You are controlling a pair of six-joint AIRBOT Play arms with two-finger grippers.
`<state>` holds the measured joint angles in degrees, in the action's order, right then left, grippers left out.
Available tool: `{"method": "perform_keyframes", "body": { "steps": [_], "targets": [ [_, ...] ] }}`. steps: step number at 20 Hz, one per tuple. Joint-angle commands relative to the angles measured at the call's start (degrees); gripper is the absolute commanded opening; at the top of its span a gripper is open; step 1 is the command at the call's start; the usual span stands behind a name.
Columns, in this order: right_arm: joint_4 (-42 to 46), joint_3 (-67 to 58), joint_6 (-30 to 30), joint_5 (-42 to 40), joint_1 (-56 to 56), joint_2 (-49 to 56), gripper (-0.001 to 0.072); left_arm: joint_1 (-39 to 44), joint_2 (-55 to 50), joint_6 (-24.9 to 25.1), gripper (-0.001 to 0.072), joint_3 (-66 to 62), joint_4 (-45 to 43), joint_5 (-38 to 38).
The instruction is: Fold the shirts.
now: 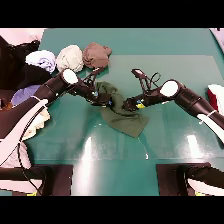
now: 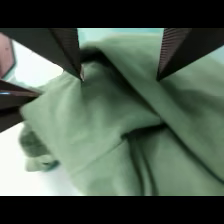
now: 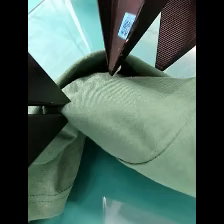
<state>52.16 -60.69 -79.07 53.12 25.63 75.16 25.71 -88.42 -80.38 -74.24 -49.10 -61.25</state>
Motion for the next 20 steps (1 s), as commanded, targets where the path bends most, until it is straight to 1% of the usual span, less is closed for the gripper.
{"method": "perform_keyframes", "body": {
  "steps": [1,2,3,4,7,9,11,13,15,17,20],
  "targets": [
    [-0.09,-0.04,0.04,0.28,0.04,-0.07,0.0022,1.07,-0.09,-2.36,0.0389,0.07,-5.49,-1.25],
    [-0.09,-0.04,0.04,0.46,0.02,-0.09,0.0023,1.09,-0.09,-2.32,0.028,0.11,-6.12,-1.86],
    [-0.04,-0.04,0.04,0.44,-0.04,-0.09,0.0023,1.07,-0.09,-2.08,0.0096,0.09,-6.6,-2.05],
    [0.24,-0.31,0.04,0.48,-0.13,-0.13,0.0022,1.07,-0.09,-1.57,0.0022,0.09,-7.19,-2.03],
    [0.57,-5.51,0.07,4.39,-2.86,-0.63,0.0022,-0.81,1.36,-0.17,0.0021,-2.4,-11.63,-5.99],
    [4.33,-11.45,-0.07,7.1,-6.36,-3.32,0.0021,-4.37,5.73,0.26,0.0022,-6.21,-15.02,-8.5],
    [10.38,-17.2,-2.1,9.57,-9.77,-7.61,0.0021,-8.74,11.89,3.48,0.0021,-10.71,-15.72,-9.73],
    [13.9,-21.97,-2.97,12.92,-13.11,-12.28,0.0021,-12.44,17.97,7.04,0.0022,-15.52,-15.67,-11.39],
    [14.38,-25.44,-2.99,16.09,-16.35,-16.9,0.002,-14.25,22.91,11.08,0.0022,-20.09,-15.67,-13.31],
    [14.49,-27.21,-3.04,17.44,-18.97,-21.24,0.002,-14.34,26.43,14.27,0.0022,-23.82,-15.76,-13.51],
    [15.56,-27.3,-5.92,20.31,-22.23,-25.68,0.002,-14.34,28.0,14.86,0.0023,-26.43,-15.5,-13.57]
  ]
}}
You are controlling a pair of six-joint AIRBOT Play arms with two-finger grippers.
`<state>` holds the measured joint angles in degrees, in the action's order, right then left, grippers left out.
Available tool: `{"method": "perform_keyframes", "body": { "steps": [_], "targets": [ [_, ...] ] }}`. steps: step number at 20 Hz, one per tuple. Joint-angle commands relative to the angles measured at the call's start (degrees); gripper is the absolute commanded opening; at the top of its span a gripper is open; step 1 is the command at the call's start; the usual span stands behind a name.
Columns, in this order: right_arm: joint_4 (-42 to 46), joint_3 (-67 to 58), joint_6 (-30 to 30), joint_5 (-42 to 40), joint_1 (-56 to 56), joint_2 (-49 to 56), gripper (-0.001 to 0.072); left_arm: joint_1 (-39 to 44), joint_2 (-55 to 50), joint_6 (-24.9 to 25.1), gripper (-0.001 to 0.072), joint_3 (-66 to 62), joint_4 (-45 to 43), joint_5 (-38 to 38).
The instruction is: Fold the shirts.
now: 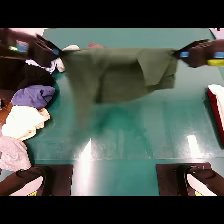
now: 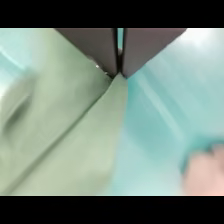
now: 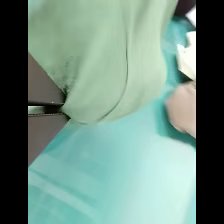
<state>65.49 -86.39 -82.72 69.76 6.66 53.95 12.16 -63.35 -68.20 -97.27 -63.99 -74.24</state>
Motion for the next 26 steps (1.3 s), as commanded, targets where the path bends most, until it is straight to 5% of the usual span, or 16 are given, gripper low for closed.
{"method": "perform_keyframes", "body": {
  "steps": [1,9,17,18,19,20,21,22,23,26],
  "targets": [
    [2.16,-1.57,-2.34,5.97,-3.93,-5.09,0.002,-0.79,2.86,2.67,0.0023,-2.95,-0.31,-0.92],
    [-0.7,15.17,-5.95,17.99,-4.15,-7.26,0.0021,-0.79,-1.01,2.67,0.0023,15.21,5.55,-5.88],
    [-6.01,39.74,-5.97,3.52,-4.15,-12.13,0.0023,-0.79,-14.69,2.67,0.0023,22.29,11.06,1.92],
    [-5.99,41.48,-5.97,1.38,-4.15,-12.09,0.0023,-0.79,-16.44,2.67,0.0125,22.29,11.74,3.52],
    [-5.9,42.75,-5.95,-0.79,-4.15,-12.0,0.0026,-1.01,-17.55,2.51,0.0446,22.27,11.45,5.03],
    [-5.9,43.43,-5.92,-2.91,-4.28,-11.74,0.0033,-1.73,-17.92,1.77,0.0622,22.12,10.93,4.61],
    [-5.92,43.1,-5.9,-4.28,-4.83,-10.95,0.0147,-2.95,-17.92,1.75,0.0618,21.24,9.9,2.36],
    [-5.9,42.01,-5.9,-5.09,-5.7,-9.75,0.0382,-4.92,-17.88,1.77,0.0617,19.91,9.16,-1.46],
    [-5.92,40.33,-5.9,-5.2,-6.91,-8.22,0.0529,-7.1,-17.64,1.79,0.0618,19.17,9.11,-5.49],
    [-5.92,33.27,-5.84,-3.02,-9.92,-3.08,0.0536,-13.25,-15.69,2.16,0.0618,22.84,8.85,-13.31]
  ]
}}
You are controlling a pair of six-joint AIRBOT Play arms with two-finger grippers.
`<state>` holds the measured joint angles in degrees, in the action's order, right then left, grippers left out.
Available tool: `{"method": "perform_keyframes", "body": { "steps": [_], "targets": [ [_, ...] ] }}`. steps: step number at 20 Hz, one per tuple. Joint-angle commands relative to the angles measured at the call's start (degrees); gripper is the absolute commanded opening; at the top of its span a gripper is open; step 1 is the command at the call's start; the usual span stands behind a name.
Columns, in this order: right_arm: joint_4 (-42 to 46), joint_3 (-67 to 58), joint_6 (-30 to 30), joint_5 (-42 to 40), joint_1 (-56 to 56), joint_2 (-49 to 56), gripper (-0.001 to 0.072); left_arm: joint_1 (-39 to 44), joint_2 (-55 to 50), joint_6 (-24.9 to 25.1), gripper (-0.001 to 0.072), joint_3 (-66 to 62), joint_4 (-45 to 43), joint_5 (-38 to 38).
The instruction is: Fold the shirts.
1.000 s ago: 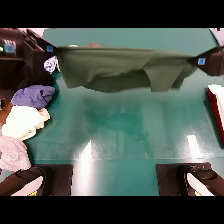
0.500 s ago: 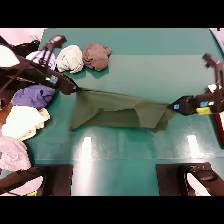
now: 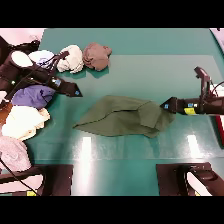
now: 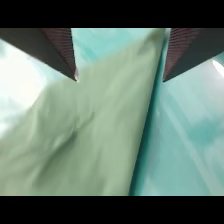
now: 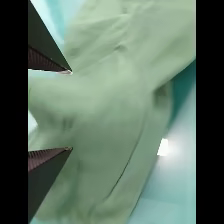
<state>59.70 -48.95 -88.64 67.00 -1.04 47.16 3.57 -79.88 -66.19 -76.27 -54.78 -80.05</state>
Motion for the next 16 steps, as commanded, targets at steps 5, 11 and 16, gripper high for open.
{"method": "perform_keyframes", "body": {
  "steps": [5,11,16],
  "targets": [
    [-0.04,-12.57,0.68,1.81,-0.94,10.56,0.0535,-6.71,6.01,6.43,0.0618,20.37,-1.36,-0.79],
    [0.44,-13.42,0.7,1.18,4.39,13.38,0.0535,-4.83,5.95,8.52,0.0618,32.41,-0.02,10.49],
    [0.96,-13.42,0.68,1.18,4.72,11.47,0.0535,1.92,5.95,7.87,0.0353,32.54,-0.33,15.13]
  ]
}}
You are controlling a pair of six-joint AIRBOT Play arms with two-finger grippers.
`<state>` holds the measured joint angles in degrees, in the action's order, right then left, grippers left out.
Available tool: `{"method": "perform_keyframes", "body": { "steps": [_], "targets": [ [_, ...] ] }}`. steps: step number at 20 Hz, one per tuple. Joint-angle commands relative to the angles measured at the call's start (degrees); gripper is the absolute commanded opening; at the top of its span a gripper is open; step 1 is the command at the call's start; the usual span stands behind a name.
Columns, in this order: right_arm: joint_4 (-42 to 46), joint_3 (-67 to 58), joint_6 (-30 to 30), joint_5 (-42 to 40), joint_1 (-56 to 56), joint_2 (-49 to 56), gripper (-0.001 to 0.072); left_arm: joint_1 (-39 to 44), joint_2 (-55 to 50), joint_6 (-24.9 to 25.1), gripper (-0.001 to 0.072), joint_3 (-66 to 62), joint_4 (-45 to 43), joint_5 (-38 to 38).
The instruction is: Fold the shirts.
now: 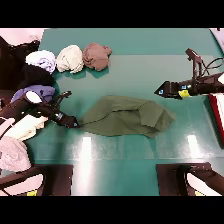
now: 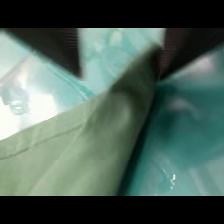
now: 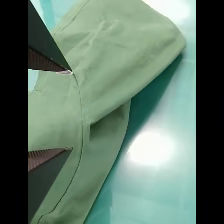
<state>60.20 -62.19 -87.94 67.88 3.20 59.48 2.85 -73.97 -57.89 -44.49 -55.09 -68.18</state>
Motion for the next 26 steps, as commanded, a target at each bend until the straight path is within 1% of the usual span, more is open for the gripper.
{"method": "perform_keyframes", "body": {
  "steps": [1,2,4,5,7,10,13,15,17,19,20,22,23,26],
  "targets": [
    [2.08,-0.17,-0.04,1.25,0.5,-1.79,0.0535,2.64,0.07,-0.42,0.0079,0.37,0.59,2.86],
    [4.96,-0.17,-0.07,2.97,0.48,-2.95,0.0534,2.62,0.07,-0.83,0.0023,-0.28,0.63,2.49],
    [11.72,0.04,-0.55,8.72,0.48,-5.18,0.0534,2.64,0.11,-2.27,0.0021,-3.1,0.61,0.22],
    [13.81,0.7,-0.57,12.26,0.48,-6.23,0.0534,2.64,0.11,-2.27,0.0022,-5.07,0.59,-1.16],
    [16.48,3.91,-0.57,15.8,0.48,-8.35,0.0535,2.64,0.11,-2.23,0.0022,-8.79,0.59,-3.39],
    [15.45,10.27,-0.7,14.64,0.48,-11.04,0.0534,2.64,0.11,-2.25,0.0022,-12.44,0.61,-5.11],
    [16.04,14.99,-2.12,14.69,-0.15,-12.81,0.0534,2.64,0.11,-2.19,0.0022,-12.9,0.57,-6.78],
    [13.75,17.18,-2.14,14.45,-3.56,-14.23,0.0534,2.64,0.11,-2.16,0.0022,-12.9,0.35,-7.89],
    [9.7,19.71,-1.7,12.66,-9.64,-15.58,0.0534,2.64,0.11,-2.16,0.0022,-12.9,0.22,-7.85],
    [1.95,22.73,2.05,9.51,-16.31,-16.31,0.0533,2.64,0.11,-2.16,0.0022,-12.9,0.22,-7.82],
    [-2.49,24.11,4.28,8.2,-18.99,-16.35,0.0506,2.64,0.11,-2.19,0.0022,-12.9,0.22,-7.87],
    [-7.87,25.81,6.8,6.12,-22.99,-16.35,0.0494,2.64,0.11,-2.19,0.0022,-12.9,0.22,-7.98],
    [-8.26,25.75,7.26,5.33,-23.98,-16.35,0.043,2.64,0.11,-2.19,0.0022,-12.9,0.22,-8.13],
    [-8.24,24.52,7.52,3.58,-24.41,-16.33,0.0431,2.64,0.11,-2.19,0.0022,-12.9,0.22,-8.37]
  ]
}}
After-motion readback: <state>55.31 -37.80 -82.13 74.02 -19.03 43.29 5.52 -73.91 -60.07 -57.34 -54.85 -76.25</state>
